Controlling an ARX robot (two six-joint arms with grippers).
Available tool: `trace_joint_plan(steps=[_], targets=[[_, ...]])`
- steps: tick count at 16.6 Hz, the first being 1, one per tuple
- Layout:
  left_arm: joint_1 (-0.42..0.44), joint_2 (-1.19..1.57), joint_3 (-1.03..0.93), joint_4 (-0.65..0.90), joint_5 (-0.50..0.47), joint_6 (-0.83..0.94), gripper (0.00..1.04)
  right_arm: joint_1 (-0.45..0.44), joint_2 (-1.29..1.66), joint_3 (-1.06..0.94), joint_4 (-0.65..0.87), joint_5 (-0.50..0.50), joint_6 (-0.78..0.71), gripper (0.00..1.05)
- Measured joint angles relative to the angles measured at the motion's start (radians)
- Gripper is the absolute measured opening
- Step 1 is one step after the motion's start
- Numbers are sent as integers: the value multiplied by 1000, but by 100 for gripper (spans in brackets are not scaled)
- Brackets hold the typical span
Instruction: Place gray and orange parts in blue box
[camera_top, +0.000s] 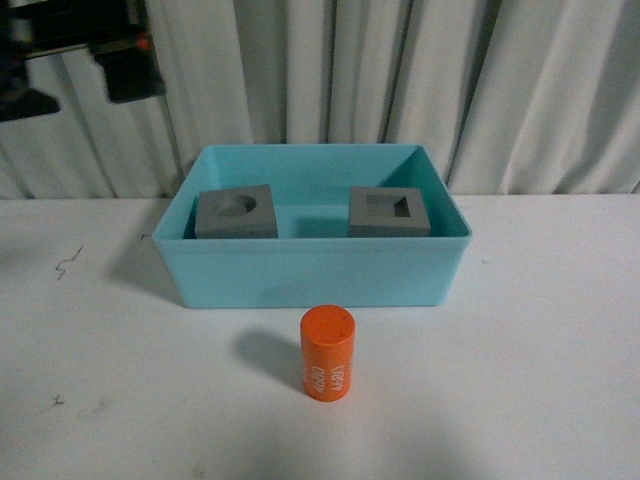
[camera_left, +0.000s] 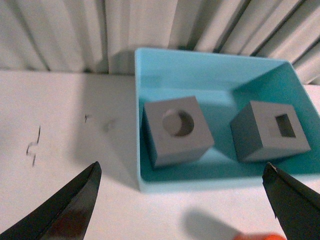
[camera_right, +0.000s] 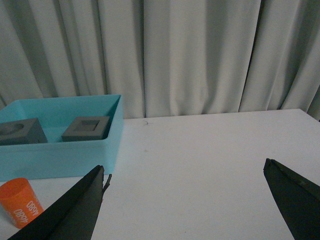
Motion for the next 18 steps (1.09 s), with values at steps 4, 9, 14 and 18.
trace_joint_plan(steps=[4, 9, 14, 18], targets=[[89, -391, -463, 6, 28, -61, 97, 0, 0, 0, 0, 0, 0, 98], [163, -523, -755, 740, 19, 185, 36, 0, 0, 0, 0, 0, 0, 98], [174, -687, -866, 694, 33, 195, 2, 0, 0, 0, 0, 0, 0, 98], [174, -862, -904, 520, 32, 195, 2, 0, 0, 0, 0, 0, 0, 98]])
